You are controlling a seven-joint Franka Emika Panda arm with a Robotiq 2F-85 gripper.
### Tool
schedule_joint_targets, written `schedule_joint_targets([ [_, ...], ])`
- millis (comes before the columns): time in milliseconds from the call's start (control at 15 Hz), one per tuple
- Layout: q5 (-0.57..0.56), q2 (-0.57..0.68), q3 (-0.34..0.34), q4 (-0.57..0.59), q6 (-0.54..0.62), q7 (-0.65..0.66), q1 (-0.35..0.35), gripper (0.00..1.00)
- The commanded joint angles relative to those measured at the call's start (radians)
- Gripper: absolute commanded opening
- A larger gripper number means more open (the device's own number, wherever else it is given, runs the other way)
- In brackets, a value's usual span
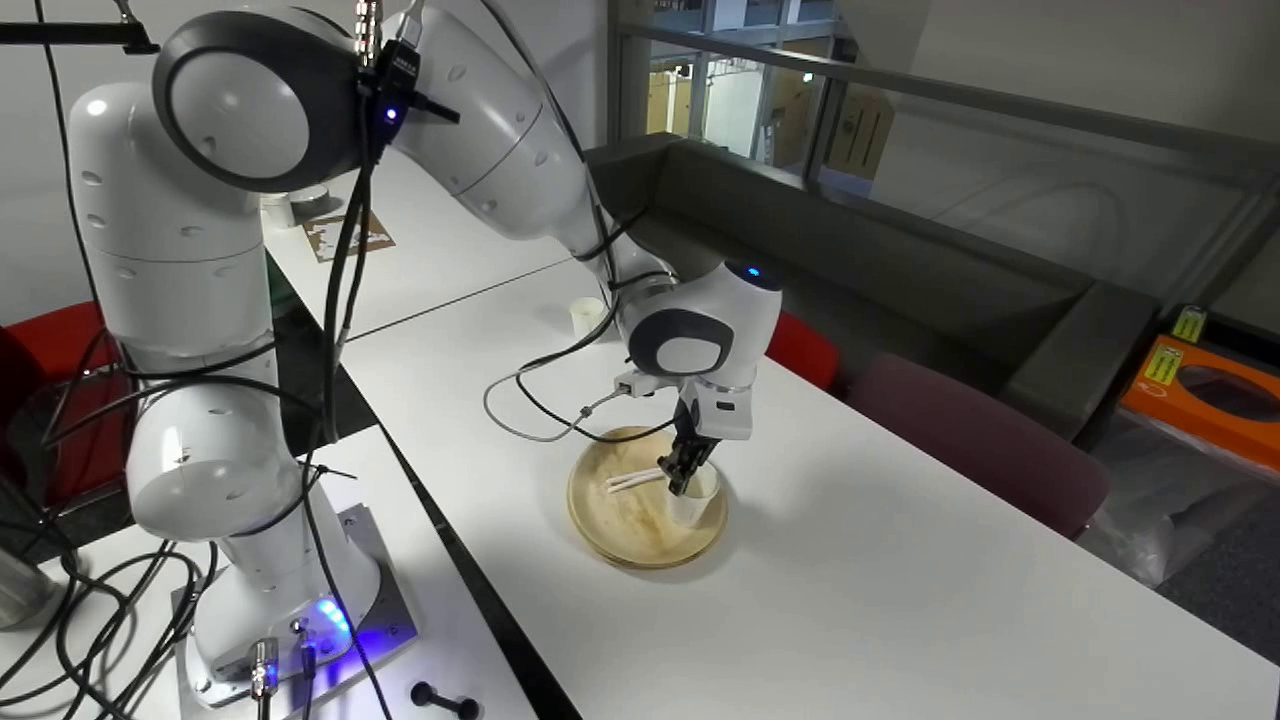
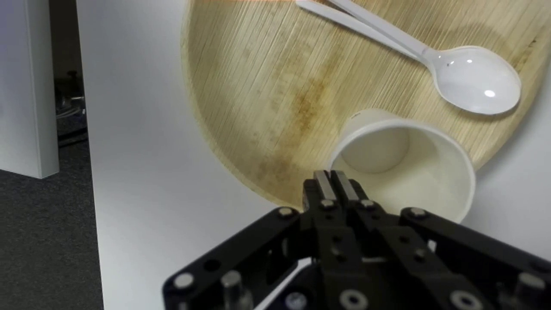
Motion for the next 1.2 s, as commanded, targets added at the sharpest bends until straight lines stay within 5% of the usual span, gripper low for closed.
schedule_joint_targets([
  [0,-0.023,-0.012,-0.005,-0.003,0.004,0.012,-0.001,0.00],
  [67,-0.023,-0.013,-0.005,-0.003,0.003,0.011,-0.001,0.03],
  [133,-0.024,-0.015,-0.005,-0.005,0.003,0.011,-0.001,0.26],
  [267,-0.024,-0.015,-0.005,-0.005,0.004,0.012,-0.001,0.31],
  [400,-0.025,-0.015,-0.005,-0.005,0.004,0.012,-0.001,0.11],
  [600,-0.026,-0.015,-0.005,-0.006,0.005,0.014,0.000,0.00],
  [1133,-0.046,-0.027,-0.005,-0.015,-0.008,0.032,0.007,0.00],
])
